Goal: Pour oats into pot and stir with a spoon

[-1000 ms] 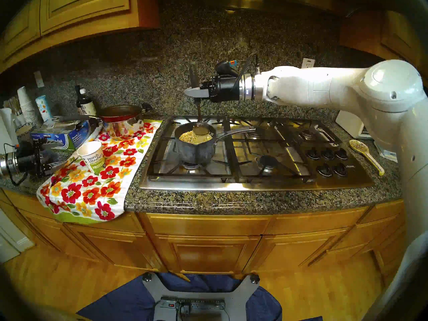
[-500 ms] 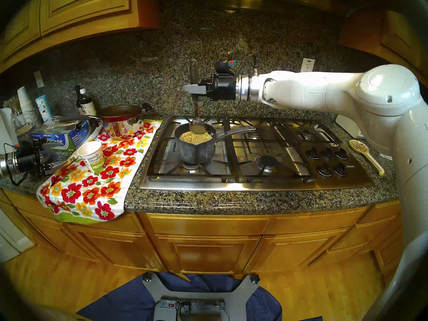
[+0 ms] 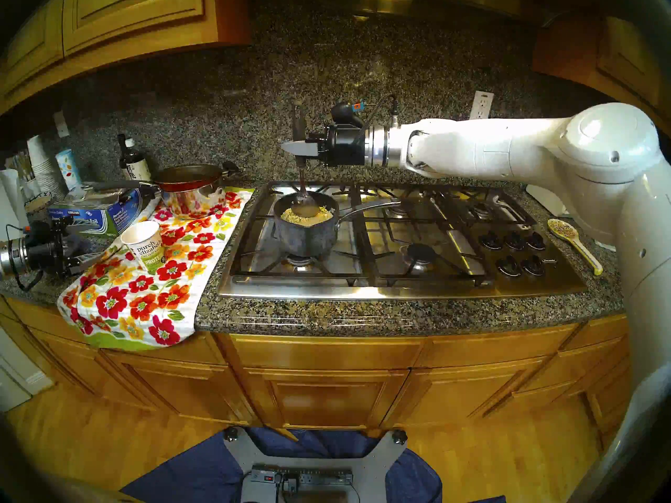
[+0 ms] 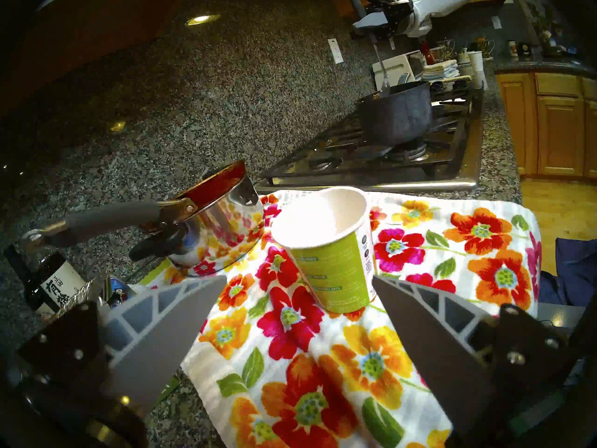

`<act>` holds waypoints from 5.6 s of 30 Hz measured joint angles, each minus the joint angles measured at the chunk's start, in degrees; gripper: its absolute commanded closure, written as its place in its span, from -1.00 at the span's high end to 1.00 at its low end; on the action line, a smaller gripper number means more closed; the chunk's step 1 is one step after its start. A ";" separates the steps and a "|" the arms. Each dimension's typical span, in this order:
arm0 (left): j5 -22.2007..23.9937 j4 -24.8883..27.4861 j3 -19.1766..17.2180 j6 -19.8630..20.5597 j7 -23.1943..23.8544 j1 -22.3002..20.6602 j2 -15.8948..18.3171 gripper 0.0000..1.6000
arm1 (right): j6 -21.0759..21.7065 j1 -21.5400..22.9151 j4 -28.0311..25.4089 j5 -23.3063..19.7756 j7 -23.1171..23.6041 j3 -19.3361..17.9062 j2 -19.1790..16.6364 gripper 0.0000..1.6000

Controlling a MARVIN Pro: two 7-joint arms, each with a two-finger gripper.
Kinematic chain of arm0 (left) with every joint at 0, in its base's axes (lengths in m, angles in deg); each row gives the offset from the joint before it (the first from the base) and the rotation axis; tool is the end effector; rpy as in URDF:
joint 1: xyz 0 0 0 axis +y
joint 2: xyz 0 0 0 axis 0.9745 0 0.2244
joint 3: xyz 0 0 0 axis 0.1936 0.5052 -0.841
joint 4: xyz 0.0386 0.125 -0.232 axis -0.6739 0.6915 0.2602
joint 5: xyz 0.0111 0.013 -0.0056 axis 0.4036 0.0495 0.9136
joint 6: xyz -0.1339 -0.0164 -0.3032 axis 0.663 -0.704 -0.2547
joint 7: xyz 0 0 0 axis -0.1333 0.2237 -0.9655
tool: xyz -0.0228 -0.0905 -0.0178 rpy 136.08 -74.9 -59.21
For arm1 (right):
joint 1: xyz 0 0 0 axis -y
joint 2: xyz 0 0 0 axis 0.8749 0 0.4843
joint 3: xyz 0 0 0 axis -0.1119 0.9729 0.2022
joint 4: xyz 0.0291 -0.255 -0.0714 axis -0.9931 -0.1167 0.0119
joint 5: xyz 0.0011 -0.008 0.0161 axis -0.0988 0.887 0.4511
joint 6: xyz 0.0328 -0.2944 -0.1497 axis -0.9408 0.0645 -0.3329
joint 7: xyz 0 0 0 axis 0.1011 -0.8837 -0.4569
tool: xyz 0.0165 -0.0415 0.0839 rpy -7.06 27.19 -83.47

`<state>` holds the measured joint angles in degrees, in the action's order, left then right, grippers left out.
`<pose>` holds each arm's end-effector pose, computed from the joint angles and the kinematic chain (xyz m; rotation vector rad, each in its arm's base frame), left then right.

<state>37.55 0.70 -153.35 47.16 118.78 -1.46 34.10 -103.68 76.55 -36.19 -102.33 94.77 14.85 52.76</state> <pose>0.3537 0.4044 -0.1320 1.9577 -1.3092 1.7407 0.5664 0.0680 -0.0484 -1.3907 -1.1317 -1.2375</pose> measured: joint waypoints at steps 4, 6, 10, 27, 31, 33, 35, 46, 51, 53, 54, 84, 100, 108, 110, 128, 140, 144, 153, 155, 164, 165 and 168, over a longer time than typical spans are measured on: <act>0.00 0.01 0.00 -0.01 0.00 0.01 0.00 1.00 | -0.62 0.09 -0.59 0.64 0.00 0.46 -0.50 -1.00; 0.00 0.01 0.01 -0.01 -0.01 0.01 0.01 1.00 | -0.90 0.18 -0.93 1.15 0.20 0.75 -0.91 -1.00; 0.00 0.02 0.01 -0.01 -0.01 0.01 0.01 1.00 | -1.31 0.49 -1.61 1.99 0.79 1.22 -1.90 -1.00; 0.00 0.04 0.01 -0.01 -0.01 0.04 0.04 1.00 | -1.19 3.07 -6.21 3.26 3.74 1.64 -4.97 -1.00; 0.00 0.04 0.01 -0.01 -0.01 0.05 0.04 1.00 | -0.67 3.78 -7.67 3.28 4.71 1.59 -5.52 -1.00; 0.00 0.05 0.01 -0.01 -0.01 0.05 0.04 1.00 | -0.42 4.13 -8.51 3.28 5.21 1.45 -5.67 -1.00; 0.00 0.05 0.01 -0.01 -0.01 0.06 0.04 1.00 | -0.27 4.38 -9.09 3.28 5.46 1.25 -5.66 -1.00; 0.00 0.07 0.01 -0.01 -0.01 0.07 0.05 1.00 | -0.30 4.39 -8.53 2.94 3.64 -0.42 -2.33 -1.00; 0.03 0.05 0.01 -0.02 -0.01 0.07 0.05 1.00 | -0.69 3.11 -5.71 2.68 2.50 -0.94 0.04 -1.00; 0.04 0.03 0.02 -0.02 -0.01 0.07 0.05 1.00 | -0.78 2.47 -4.54 2.60 2.32 -1.05 0.76 -1.00; 0.05 0.03 0.03 -0.02 -0.02 0.06 0.05 1.00 | -0.83 1.89 -3.56 2.55 2.25 -1.10 1.33 -1.00; 0.16 0.01 0.11 -0.04 -0.03 0.06 0.09 1.00 | 1.49 -7.33 17.66 2.08 7.48 -1.15 7.60 -1.00; 0.17 0.03 0.13 -0.05 -0.04 0.06 0.10 1.00 | 2.98 -8.29 20.64 2.38 12.18 -0.83 6.08 -1.00; 0.17 0.05 0.13 -0.05 -0.05 0.08 0.10 1.00 | 3.32 -7.95 20.56 2.95 14.16 -0.20 4.42 -1.00; 0.17 0.06 0.13 -0.05 -0.05 0.09 0.10 1.00 | 3.42 -7.78 20.49 3.20 14.77 0.03 3.85 -1.00; 0.16 0.08 0.13 -0.05 -0.05 0.12 0.12 1.00 | 3.44 -5.31 17.13 4.91 18.63 1.13 0.05 -1.00; 0.16 0.08 0.13 -0.06 -0.05 0.14 0.12 1.00 | 3.10 -2.49 11.65 6.20 19.30 1.29 -1.56 -1.00; 0.16 0.08 0.13 -0.06 -0.05 0.14 0.12 1.00 | 3.08 -1.87 10.46 6.42 19.31 1.23 -1.72 -1.00; 0.16 0.08 0.13 -0.06 -0.06 0.15 0.14 1.00 | 3.02 -0.94 8.98 6.69 19.24 0.83 -0.94 -1.00; 0.16 0.08 0.13 -0.06 -0.06 0.15 0.14 1.00 | 2.98 -0.95 9.24 6.67 18.80 0.63 -0.28 -1.00; 0.17 0.07 0.13 -0.06 -0.06 0.15 0.14 1.00 | 2.30 -2.34 11.17 6.08 15.38 -0.77 3.82 -1.00; 0.17 0.07 0.13 -0.06 -0.06 0.15 0.14 1.00 | 2.26 -2.49 11.31 6.03 15.18 -0.86 4.12 -1.00; 0.18 0.07 0.14 -0.06 -0.06 0.15 0.14 1.00 | 2.13 -3.11 11.96 5.79 14.40 -1.26 5.31 -1.00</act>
<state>37.73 0.77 -153.21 47.10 118.72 -1.31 34.24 -101.55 73.44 -24.23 -96.54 109.16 13.60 58.07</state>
